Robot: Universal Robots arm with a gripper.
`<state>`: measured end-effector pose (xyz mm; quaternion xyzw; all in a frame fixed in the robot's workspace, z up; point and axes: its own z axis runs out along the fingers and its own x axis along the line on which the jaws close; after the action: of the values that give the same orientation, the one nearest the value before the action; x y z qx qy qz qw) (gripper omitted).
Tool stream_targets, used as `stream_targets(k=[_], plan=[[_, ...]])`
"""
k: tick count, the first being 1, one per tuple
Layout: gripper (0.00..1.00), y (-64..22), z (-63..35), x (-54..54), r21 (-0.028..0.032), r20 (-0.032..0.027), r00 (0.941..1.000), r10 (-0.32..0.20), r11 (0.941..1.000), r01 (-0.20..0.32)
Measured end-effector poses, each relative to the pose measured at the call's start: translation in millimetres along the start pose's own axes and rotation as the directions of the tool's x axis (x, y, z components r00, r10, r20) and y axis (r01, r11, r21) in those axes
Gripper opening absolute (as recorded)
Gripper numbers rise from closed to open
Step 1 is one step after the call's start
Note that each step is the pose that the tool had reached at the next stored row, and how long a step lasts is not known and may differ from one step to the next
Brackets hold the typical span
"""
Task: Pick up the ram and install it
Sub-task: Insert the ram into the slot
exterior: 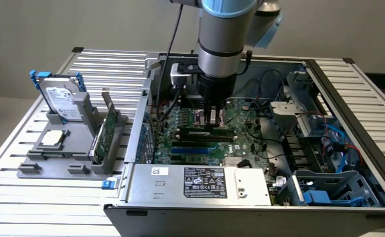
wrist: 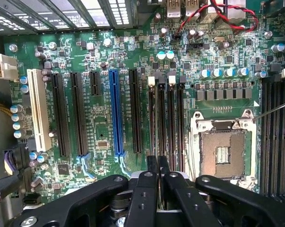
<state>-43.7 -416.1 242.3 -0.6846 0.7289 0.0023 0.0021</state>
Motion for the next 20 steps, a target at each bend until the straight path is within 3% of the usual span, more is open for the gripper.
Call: stream_targets(k=[9, 20], plan=[[0.13, -1.4, 1.6, -0.1, -0.0103, 0.0042, 1.0, -0.005, 0.9999, 0.005], [0.13, -3.4, 2.7, -0.2, -0.013, 0.0067, 0.9998, -0.016, 0.9998, 0.016]])
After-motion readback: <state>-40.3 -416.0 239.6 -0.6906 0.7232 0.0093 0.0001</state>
